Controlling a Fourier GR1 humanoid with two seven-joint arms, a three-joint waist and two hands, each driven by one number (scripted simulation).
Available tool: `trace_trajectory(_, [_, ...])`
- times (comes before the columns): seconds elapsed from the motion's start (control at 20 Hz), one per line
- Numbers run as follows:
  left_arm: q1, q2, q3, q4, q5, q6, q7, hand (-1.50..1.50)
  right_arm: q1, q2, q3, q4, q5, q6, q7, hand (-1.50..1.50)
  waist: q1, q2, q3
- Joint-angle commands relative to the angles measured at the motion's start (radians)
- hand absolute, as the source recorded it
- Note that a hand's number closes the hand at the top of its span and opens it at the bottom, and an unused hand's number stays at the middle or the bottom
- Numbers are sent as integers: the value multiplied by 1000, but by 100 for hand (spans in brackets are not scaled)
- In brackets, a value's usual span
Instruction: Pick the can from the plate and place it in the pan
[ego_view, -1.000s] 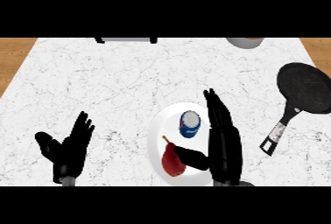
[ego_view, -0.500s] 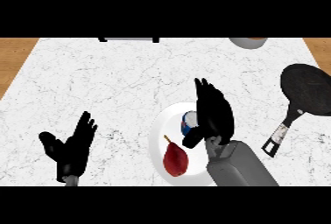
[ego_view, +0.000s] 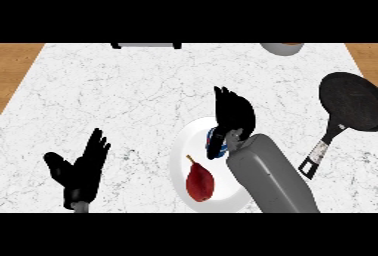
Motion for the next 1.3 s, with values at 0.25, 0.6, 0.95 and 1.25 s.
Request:
trace_trajectory(0.25, [-3, 11, 44, 6, -3, -31, 20, 0, 124, -3, 21, -14, -47, 104, -4, -150, -10, -1, 0])
trace_trajectory(0.6, [-13, -45, 34, -30, -64, -1, 69, 0, 69, 6, -18, 22, -8, 20, -49, -150, -6, -1, 0])
trace_trajectory(0.95, [12, -21, 80, -63, -58, -50, 80, 0, 145, -9, 8, 41, 81, -19, -114, -150, -7, -1, 0])
trace_trajectory(1.25, [-12, -74, 65, -13, -93, -43, 60, 0, 94, 6, 15, 226, 46, -146, -253, 150, -3, 1, 0])
